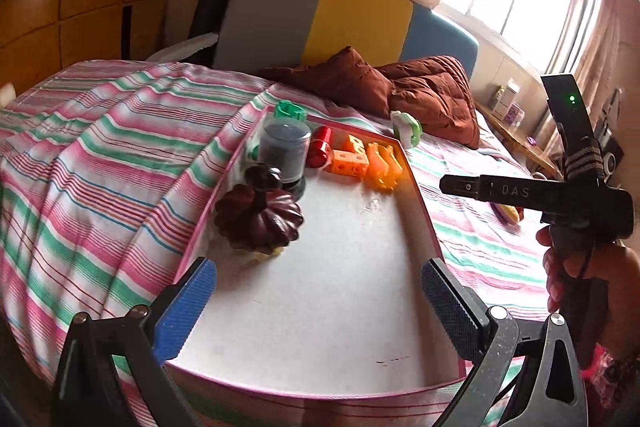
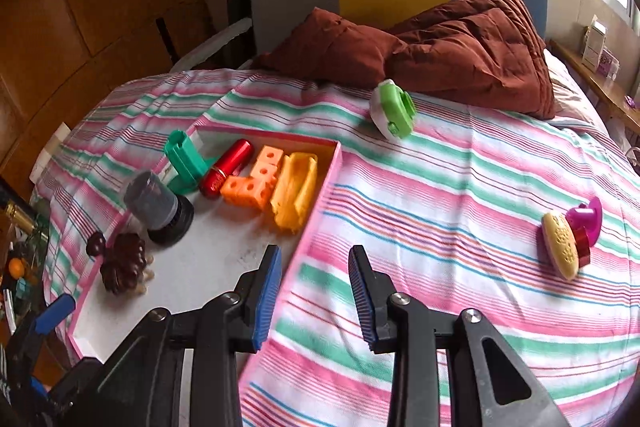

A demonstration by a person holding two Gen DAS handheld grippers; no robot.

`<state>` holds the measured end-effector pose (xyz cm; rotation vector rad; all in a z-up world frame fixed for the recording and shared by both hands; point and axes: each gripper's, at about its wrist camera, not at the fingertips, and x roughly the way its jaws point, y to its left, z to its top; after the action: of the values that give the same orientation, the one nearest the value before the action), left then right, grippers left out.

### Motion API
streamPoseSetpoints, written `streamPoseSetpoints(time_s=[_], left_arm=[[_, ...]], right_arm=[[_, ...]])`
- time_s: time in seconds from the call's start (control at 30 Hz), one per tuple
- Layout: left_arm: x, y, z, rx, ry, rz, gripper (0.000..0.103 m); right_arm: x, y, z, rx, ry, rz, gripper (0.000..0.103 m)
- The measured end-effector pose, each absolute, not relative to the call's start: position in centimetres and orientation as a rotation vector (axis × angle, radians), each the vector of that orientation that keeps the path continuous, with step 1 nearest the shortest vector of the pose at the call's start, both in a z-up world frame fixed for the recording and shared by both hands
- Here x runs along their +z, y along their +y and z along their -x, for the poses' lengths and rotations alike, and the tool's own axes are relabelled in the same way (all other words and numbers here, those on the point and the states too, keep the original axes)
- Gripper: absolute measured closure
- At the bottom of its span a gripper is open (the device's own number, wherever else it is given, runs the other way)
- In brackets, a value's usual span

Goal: Organize rigid objects
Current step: 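Lower the yellow shoe-shaped piece into the tray and open the right gripper, then move the right gripper toward the red K puzzle piece while left approaches the yellow oval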

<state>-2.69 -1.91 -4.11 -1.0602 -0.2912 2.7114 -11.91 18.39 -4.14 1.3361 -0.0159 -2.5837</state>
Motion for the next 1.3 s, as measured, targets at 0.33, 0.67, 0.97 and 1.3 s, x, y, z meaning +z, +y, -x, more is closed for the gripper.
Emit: streamPoseSetpoints(time_s=[0.33,0.67,0.97,1.3], left_arm=[[-4.4,1.4,1.2,2.653,-0.132,1.020,0.000],[-4.3,3.9,-0.3,2.577,-0.067,1.009,0.000],[-3.5,6.4,-1.2,2.506,-0.022,1.001,0.000],[-1.7,10.6,0.0,2.454,-0.006,1.007,0.000]], right_arm=[[-6.6,22.9,8.6,-2.589,0.060,-1.435,0.069],[-8.3,28.5,7.0,-2.628,0.101,-1.561,0.069],[-7.9,32.7,7.1,-2.687,0.113,-1.587,0.069],[-8.2,37.4,9.6,-2.779,0.152,-1.593,0.069]])
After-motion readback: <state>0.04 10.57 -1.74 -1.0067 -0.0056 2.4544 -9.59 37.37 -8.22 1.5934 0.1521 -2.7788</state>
